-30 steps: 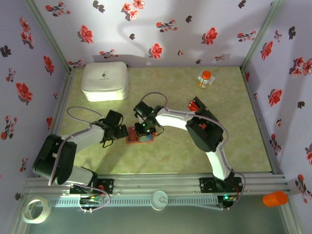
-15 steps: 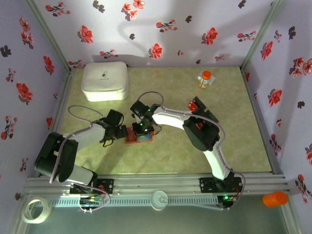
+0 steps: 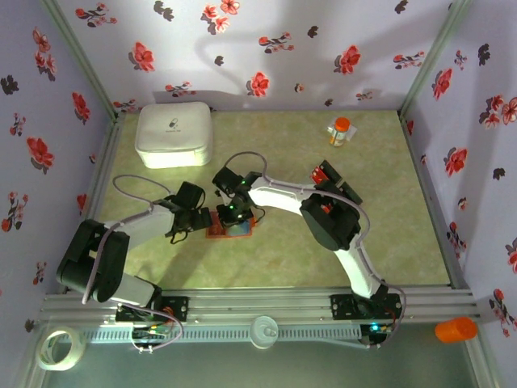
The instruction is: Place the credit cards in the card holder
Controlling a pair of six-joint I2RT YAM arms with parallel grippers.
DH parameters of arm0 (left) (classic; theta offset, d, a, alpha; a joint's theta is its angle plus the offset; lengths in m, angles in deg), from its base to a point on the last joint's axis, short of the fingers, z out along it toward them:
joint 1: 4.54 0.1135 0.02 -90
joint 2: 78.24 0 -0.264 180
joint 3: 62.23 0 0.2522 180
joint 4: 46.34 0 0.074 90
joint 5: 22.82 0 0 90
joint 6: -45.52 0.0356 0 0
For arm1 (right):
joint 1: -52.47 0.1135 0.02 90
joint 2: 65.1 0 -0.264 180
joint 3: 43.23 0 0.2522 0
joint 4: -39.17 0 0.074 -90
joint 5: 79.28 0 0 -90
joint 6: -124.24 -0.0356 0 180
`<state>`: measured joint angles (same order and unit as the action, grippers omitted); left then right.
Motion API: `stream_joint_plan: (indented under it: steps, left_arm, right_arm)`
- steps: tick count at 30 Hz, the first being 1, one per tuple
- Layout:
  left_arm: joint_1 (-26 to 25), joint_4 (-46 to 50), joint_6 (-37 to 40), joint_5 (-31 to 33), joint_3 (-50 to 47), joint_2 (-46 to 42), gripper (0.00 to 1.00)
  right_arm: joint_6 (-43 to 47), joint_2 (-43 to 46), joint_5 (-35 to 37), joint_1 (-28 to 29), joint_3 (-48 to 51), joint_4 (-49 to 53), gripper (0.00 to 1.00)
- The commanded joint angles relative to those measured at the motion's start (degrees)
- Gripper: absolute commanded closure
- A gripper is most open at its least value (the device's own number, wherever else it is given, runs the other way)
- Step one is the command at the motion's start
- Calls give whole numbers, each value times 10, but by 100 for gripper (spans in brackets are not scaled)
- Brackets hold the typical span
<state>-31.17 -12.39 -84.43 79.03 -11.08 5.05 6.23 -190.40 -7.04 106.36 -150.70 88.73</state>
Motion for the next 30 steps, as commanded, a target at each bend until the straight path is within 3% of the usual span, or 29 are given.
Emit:
stream_joint_plan:
  steps: [1, 10, 30]
  left_arm:
    - [-4, -81, 5, -84, -30, 37, 0]
    - [-4, -81, 7, -82, -29, 36, 0]
    - [-5, -83, 7, -82, -30, 38, 0]
  right_arm:
    - [-3, 6, -6, -4, 6, -4, 86]
    - [-27, 63, 13, -20, 51, -34, 93]
    - [-49, 34, 0, -17, 49, -65, 98]
